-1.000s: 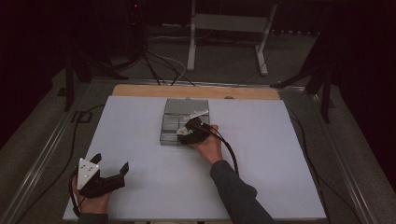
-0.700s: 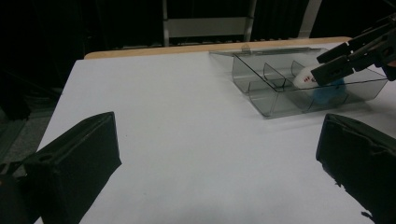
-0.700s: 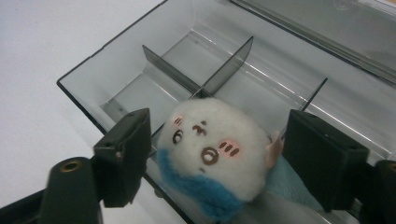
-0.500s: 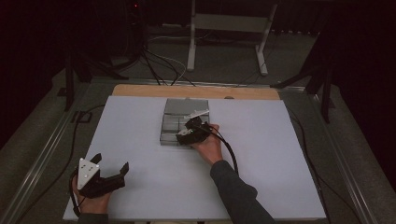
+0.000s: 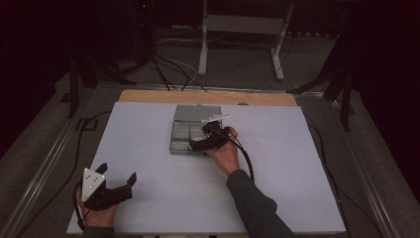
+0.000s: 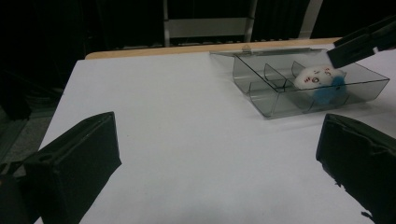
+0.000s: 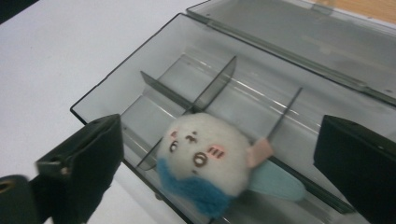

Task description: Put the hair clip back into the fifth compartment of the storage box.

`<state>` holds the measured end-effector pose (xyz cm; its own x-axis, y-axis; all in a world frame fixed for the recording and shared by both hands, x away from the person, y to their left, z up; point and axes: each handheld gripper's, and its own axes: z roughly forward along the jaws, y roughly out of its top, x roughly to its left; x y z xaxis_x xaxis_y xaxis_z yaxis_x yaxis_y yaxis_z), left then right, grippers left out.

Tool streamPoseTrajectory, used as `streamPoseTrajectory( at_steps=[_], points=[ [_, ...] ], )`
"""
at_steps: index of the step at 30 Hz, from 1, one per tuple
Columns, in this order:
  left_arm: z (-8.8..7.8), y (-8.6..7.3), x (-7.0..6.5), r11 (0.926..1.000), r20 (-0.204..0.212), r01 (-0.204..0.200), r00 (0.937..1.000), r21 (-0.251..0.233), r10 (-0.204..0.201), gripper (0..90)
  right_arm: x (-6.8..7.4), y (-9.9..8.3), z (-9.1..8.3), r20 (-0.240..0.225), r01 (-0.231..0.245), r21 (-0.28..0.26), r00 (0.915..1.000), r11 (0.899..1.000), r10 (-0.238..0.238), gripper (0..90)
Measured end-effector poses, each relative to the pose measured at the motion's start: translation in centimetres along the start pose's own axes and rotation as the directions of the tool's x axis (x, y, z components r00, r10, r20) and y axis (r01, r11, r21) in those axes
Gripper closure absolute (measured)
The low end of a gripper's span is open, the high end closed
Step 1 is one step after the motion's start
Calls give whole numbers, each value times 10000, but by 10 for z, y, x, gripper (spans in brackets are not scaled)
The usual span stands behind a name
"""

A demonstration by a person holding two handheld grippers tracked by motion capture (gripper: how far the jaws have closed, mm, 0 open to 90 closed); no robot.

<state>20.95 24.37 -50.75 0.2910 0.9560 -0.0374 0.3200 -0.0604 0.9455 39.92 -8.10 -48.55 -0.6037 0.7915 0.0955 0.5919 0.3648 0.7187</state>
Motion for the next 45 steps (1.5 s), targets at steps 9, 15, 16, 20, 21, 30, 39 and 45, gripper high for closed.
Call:
streamPoseTrajectory(
  at_steps=[9, 15, 16, 20, 21, 30, 39, 45],
  points=[
    [0, 0, 0, 10000, 4, -15, 10000, -20, 15, 5, -22, -2, -27, -136, -595, -400, 9982, 9974, 590, 0],
    [-1, 0, 0, 10000, 4, 25, 10000, -33, -25, 5, -38, -8, -47, -61, -857, -755, 9963, 9935, 855, 0],
    [-1, 0, 0, 10000, -15, 21, 10000, -7, -21, 5, -38, -8, -47, -61, -857, -755, 9963, 9935, 855, 0],
    [0, 0, 0, 10000, -44, 34, 10000, 25, -34, 5, -46, -15, -63, 252, -722, -998, 9969, 9924, 750, 0],
    [0, 0, 0, 10000, -49, 5, 10000, 25, -5, 5, -49, -17, -67, 338, -718, -1038, 9966, 9920, 756, 0],
    [0, 0, 0, 10000, -71, 36, 10000, 44, -36, 5, -66, -35, -105, 1052, -393, -1519, 9929, 9876, 557, 0],
    [0, 0, -1, 10000, -85, 41, 10000, 38, -40, 6, -88, -66, -138, 1759, -88, -1858, 9835, 9826, 421, 0],
    [0, 0, -2, 10000, -104, 10, 9999, 34, -9, 5, -94, -90, -157, 1841, -158, -2665, 9806, 9637, 670, 0]
  ],
)
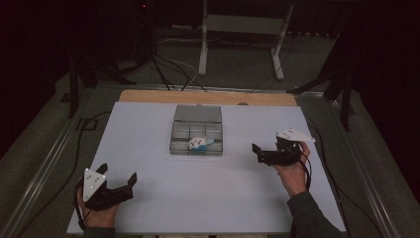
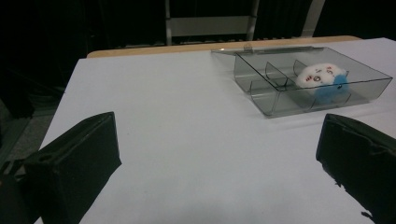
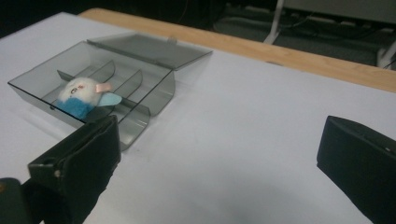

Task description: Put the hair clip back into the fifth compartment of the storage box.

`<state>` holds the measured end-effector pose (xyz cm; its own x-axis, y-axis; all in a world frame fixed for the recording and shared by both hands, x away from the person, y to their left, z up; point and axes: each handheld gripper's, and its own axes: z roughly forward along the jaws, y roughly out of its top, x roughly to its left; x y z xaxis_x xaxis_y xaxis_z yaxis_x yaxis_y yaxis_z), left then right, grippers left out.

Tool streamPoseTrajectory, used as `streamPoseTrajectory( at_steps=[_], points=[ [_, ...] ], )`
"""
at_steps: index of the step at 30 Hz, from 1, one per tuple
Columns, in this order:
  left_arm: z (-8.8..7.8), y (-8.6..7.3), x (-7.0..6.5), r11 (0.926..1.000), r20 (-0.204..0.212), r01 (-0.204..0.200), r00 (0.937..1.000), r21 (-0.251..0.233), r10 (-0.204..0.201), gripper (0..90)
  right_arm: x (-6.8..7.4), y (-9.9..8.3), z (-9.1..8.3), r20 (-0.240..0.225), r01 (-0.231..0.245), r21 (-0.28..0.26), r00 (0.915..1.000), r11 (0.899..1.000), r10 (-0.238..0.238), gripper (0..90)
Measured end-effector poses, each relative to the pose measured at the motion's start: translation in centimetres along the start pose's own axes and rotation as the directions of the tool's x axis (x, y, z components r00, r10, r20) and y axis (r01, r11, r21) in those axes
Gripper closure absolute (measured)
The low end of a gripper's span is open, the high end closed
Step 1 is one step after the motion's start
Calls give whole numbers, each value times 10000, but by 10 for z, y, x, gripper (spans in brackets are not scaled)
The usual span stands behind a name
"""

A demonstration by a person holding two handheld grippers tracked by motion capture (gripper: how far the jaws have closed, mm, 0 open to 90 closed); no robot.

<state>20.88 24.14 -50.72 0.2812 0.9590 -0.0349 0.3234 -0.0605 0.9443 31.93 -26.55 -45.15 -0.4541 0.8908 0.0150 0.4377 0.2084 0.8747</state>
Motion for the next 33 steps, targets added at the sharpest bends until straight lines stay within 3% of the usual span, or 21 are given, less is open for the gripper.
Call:
streamPoseTrajectory(
  at_steps=[7, 13, 19, 33],
  points=[
    [-1, 0, 1, 10000, -98, 30, 9999, -6, -30, 5, -6, -21, -21, 39, -63, -581, 10000, 9983, 66, 0],
    [0, 1, 1, 10000, -121, -33, 9999, -24, 32, 5, -6, -38, -33, 215, 234, -747, 9995, 9969, -218, 0],
    [0, 1, 1, 9999, -125, -56, 9999, -116, 55, 5, -10, -54, -41, 141, -302, -1008, 9994, 9944, 317, 0],
    [-1, 1, 2, 9996, 19, 60, 10000, -283, -60, 5, -20, -77, -51, 344, -756, -1364, 9961, 9878, 810, 0]
  ],
)
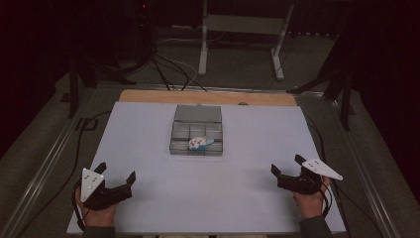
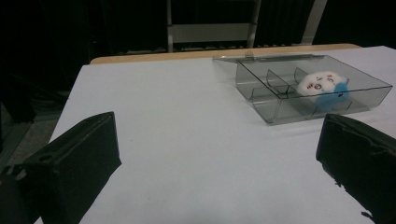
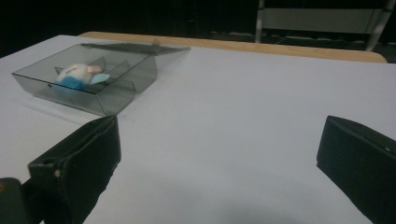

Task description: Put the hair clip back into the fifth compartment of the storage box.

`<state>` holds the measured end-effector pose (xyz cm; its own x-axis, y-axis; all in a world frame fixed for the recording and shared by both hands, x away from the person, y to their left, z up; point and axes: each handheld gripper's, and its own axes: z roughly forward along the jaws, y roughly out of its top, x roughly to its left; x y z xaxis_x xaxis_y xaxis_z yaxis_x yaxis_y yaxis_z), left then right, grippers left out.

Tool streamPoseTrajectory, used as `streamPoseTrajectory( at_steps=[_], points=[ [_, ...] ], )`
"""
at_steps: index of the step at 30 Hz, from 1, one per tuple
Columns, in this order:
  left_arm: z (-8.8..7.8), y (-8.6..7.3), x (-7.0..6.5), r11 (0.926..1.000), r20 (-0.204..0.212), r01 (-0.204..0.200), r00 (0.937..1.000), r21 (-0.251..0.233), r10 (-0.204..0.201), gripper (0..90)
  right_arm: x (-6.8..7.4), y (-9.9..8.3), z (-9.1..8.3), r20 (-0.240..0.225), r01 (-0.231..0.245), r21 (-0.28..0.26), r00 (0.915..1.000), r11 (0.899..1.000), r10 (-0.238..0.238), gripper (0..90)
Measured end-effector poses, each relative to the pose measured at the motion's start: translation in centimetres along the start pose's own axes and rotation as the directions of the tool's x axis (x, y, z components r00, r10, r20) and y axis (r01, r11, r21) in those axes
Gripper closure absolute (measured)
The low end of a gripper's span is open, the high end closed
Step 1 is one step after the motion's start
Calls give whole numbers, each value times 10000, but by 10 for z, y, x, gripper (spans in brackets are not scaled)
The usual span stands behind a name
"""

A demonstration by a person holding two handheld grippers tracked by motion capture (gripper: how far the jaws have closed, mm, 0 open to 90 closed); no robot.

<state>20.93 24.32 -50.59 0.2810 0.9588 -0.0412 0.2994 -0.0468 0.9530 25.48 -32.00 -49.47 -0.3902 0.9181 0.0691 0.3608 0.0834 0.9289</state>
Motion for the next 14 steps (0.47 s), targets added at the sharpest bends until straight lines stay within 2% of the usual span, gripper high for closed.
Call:
streamPoseTrajectory(
  at_steps=[5, 10, 14],
  points=[
    [1, 1, -3, 9999, 58, -126, 9999, -29, 126, 5, -1, -3, -3, 134, -89, -94, 9999, 9999, 90, 0],
    [2, 0, -5, 9998, -31, -174, 9998, 30, 174, 5, -2, -6, -1, 0, -104, 192, 9999, 9998, 104, 0],
    [4, -1, -4, 9996, -159, -200, 9997, 203, 203, 5, -1, -7, 0, 72, -136, 285, 9999, 9995, 134, 0]
  ],
)
